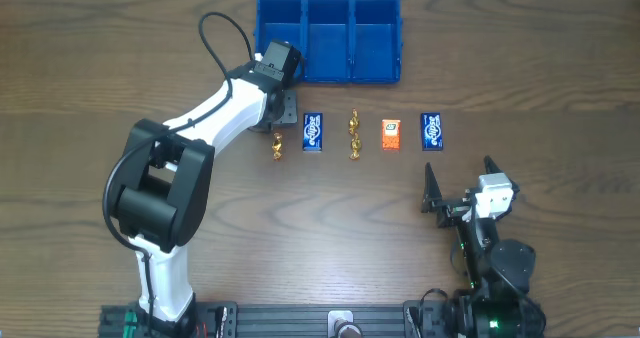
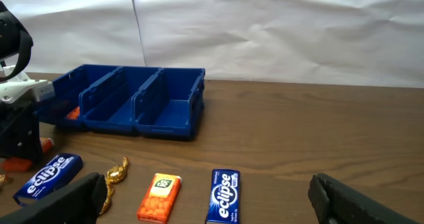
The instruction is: Sort Candies Into Trays
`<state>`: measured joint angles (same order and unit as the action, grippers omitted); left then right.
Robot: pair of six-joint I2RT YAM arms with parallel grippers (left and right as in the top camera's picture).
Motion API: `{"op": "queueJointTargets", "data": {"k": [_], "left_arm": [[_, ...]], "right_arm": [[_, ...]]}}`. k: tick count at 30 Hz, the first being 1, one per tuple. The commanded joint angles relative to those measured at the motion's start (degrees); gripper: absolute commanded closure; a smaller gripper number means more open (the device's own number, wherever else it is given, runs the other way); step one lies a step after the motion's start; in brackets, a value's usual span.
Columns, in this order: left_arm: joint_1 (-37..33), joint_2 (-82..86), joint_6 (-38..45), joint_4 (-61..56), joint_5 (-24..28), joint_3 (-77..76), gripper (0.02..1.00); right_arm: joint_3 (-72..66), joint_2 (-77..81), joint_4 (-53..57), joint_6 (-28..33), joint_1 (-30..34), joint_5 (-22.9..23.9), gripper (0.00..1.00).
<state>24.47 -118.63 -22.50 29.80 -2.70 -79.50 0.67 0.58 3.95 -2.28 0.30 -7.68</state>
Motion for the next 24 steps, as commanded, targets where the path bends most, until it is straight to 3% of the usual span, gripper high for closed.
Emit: {"op": "queueJointTargets", "data": {"k": [1,6,12,19,24], "left_arm": [[0.0,5.5,-0.5,0.9,0.9,-0.2,0.774],[0.7,13.4,-0.3,2.3,-2.7,-3.5,0.779],[-0.2,9.6,3.9,7.6,-6.2,-20.9,0.781],[-2.6,-2.2,5.8,11.8,-4.1,-35.3,0.772],[-3.7,-8.5,5.8,12.5,-2.8,-37.4,0.770]], "right_arm": [[-0.2,-0.4,0.2,0.7,0.1,0.3,0.003],[-0.2,-0.4,0.2,0.7,0.1,0.3,0.003],[-0.2,-0.4,0.2,0.7,0.1,0.3,0.003],[-0.2,-0.4,0.2,0.7,0.1,0.3,0.003],[-0.2,-0.4,0.2,0.7,0.1,0.3,0.003]]}}
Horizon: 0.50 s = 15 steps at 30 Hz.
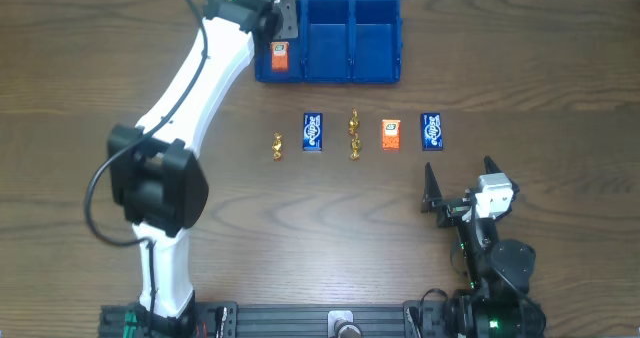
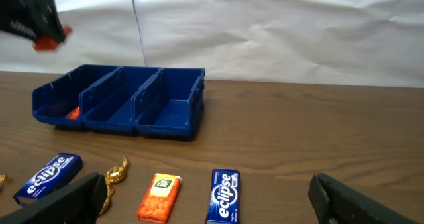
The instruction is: Sort Candies Into Trays
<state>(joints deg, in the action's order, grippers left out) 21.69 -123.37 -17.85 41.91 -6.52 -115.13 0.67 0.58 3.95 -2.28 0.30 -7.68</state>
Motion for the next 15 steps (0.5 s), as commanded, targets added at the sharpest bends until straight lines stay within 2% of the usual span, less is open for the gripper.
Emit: {"op": "queueJointTargets", "data": {"k": [1,15], "left_arm": [[-1.0,-4.3,1.2,0.4,1.0,-1.7,0.768],[-1.1,-5.8,2.3,-0.6,1.5,-1.7,0.713]], "right_arm": [[-0.2,-0.4,0.2,0.7,0.1,0.3,0.003],[-0.2,-0.4,0.2,0.7,0.1,0.3,0.003]]}}
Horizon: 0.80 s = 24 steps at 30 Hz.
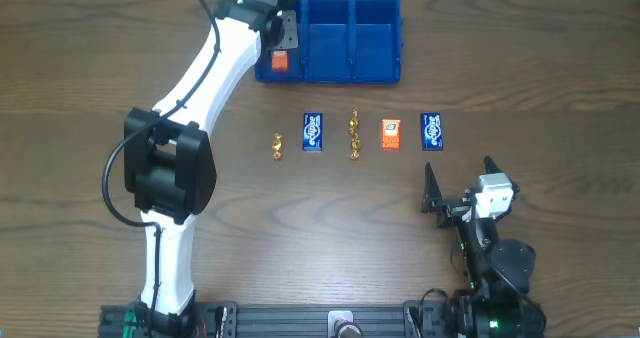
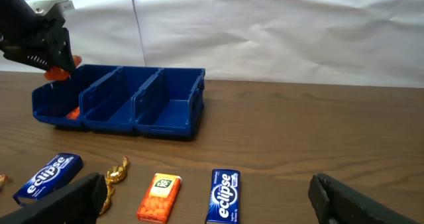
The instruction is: Sort Candies Into Trays
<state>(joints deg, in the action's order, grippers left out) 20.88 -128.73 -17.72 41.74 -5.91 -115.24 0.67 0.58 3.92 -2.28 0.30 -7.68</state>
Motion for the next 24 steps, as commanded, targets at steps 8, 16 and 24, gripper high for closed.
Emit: {"op": "queueJointTargets", "data": {"k": [8,16,24], "left_arm": [[-0.1,-0.4,4.5,-1.2,1.9,-1.6,0.698],[-0.1,-0.4,4.4,-1.8,1.0,-1.6,0.110],[1.6,2.7,2.1,-1.1,-0.1,-2.1,0.112]], "right_arm": [[-0.2,-0.4,0.2,0.7,0.1,0.3,0.003],[-0.2,-0.4,0.2,0.7,0.1,0.3,0.003],[-0.2,-0.4,0.2,0.7,0.1,0.3,0.003]]}}
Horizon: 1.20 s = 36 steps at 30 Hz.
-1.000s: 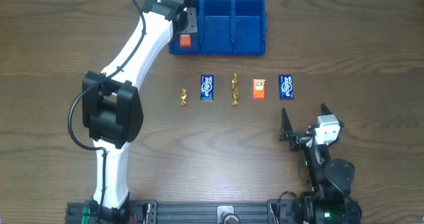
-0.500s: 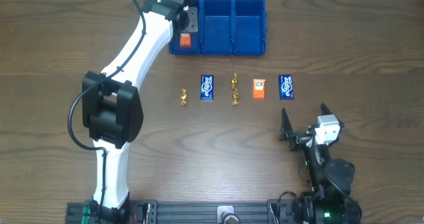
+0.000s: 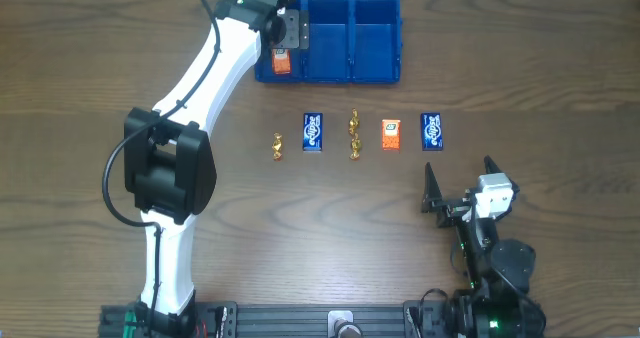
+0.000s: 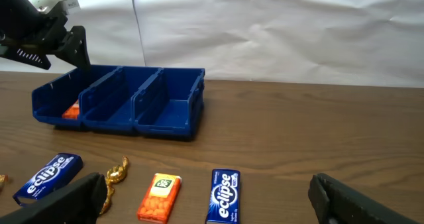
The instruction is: Sort Candies Into Trays
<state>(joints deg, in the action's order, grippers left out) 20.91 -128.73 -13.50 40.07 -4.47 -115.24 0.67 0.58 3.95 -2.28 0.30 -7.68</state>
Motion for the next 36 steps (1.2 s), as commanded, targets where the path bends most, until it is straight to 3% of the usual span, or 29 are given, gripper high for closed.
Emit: {"op": "queueJointTargets", "data": {"k": [1,12,18,36], "left_arm": [[2.6,3.7,-3.1,0.6,-2.0,-2.1,0.110],[21.2,4.6,-17.7,4.1,-9.7,-2.8,0.161],[26.4,-0.5,-24.3,4.8,-7.4,-2.8,0.159],[30.1,-11.7,-28.8,4.7,-0.4,-2.8,0.185]], "right_arm": [[-0.2,-0.4,0.2,0.7,0.1,0.3,0.003],[-0.2,-0.4,0.2,0.7,0.2,0.3,0.003],[-0.2,-0.4,0.2,0.7,0.1,0.3,0.003],[-0.2,-0.4,0.2,0.7,0.1,0.3,0.003]]}}
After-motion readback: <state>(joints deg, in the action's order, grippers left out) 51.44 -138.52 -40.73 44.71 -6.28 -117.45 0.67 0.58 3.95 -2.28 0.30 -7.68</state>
